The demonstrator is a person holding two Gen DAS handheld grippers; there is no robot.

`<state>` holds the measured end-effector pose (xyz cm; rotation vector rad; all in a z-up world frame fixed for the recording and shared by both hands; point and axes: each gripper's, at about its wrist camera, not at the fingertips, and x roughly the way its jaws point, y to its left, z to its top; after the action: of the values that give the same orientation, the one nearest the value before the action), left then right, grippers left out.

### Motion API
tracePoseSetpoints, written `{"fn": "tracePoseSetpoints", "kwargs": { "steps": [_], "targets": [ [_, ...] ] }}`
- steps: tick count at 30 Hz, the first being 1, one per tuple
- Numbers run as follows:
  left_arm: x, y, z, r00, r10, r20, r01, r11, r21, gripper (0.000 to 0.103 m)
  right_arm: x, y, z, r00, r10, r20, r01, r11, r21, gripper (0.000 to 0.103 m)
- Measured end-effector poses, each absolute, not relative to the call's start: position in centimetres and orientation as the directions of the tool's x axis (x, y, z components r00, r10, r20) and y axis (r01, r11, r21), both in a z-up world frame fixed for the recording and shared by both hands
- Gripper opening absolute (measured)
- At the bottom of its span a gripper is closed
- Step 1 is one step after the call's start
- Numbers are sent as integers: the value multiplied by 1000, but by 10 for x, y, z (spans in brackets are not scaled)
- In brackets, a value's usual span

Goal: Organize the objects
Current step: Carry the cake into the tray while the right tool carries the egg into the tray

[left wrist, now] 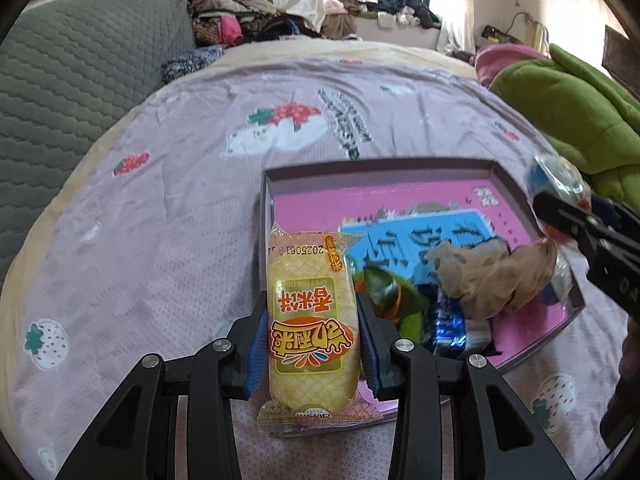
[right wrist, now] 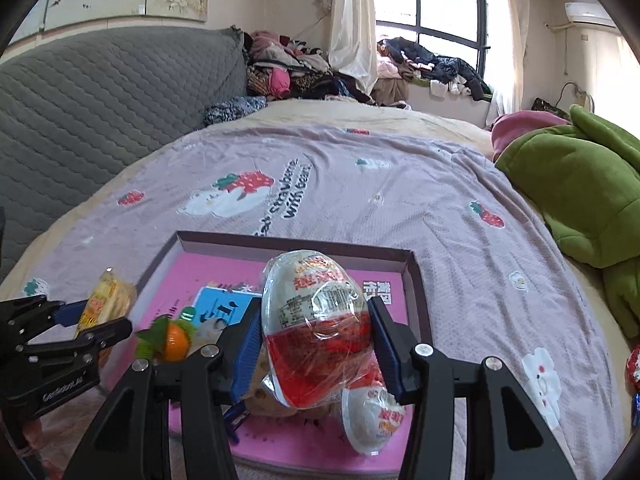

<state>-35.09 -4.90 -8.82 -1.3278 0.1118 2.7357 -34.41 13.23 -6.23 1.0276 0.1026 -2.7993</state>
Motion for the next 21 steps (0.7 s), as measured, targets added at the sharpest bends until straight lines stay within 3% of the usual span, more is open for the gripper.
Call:
{"fn": "tracePoseSetpoints", "kwargs": {
  "steps": [21],
  "targets": [
    [-357, -38, -114, -574, 59, -817, -144, -989, 30, 40, -412, 125, -119, -576, -96, -812, 208, -978, -32, 51]
  ]
}}
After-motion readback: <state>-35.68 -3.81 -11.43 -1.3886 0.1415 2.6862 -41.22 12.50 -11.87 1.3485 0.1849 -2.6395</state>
